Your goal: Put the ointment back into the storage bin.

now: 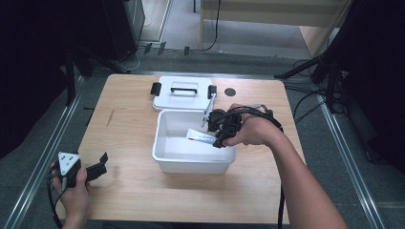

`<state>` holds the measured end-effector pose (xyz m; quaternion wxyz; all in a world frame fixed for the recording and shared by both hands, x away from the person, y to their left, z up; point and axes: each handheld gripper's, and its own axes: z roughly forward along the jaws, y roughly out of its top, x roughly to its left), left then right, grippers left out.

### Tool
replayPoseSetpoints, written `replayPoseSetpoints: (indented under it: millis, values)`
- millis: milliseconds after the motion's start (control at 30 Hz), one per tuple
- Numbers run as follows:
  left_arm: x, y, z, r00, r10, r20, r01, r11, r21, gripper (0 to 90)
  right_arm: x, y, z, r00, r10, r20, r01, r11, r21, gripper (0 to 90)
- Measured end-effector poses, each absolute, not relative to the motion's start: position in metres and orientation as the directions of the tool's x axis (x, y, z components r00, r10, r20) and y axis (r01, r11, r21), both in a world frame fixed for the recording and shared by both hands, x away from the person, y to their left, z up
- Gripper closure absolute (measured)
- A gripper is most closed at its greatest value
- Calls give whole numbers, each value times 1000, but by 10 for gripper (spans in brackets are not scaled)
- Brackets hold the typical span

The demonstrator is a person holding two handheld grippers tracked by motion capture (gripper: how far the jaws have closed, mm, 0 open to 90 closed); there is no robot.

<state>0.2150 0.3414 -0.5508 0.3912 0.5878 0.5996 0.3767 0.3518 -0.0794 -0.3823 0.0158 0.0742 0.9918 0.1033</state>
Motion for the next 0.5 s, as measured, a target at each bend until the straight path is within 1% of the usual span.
replayPoseSetpoints:
  millis: [167,200,233,500]
  values:
    - [215,341,-551,-3,1000,-23,412,22,911,0,353,-79,-393,-990,142,-3,139,970,198,726]
    - [215,341,-551,-3,1000,-23,413,22,911,0,353,-79,-394,-988,155,-1,152,971,187,726]
    - [215,341,-551,-2,1000,-22,413,21,910,0,354,-79,-396,-990,142,-3,139,971,193,726]
    - [215,341,-551,-1,1000,-24,412,22,911,0,355,-74,-409,-991,134,8,134,977,167,726]
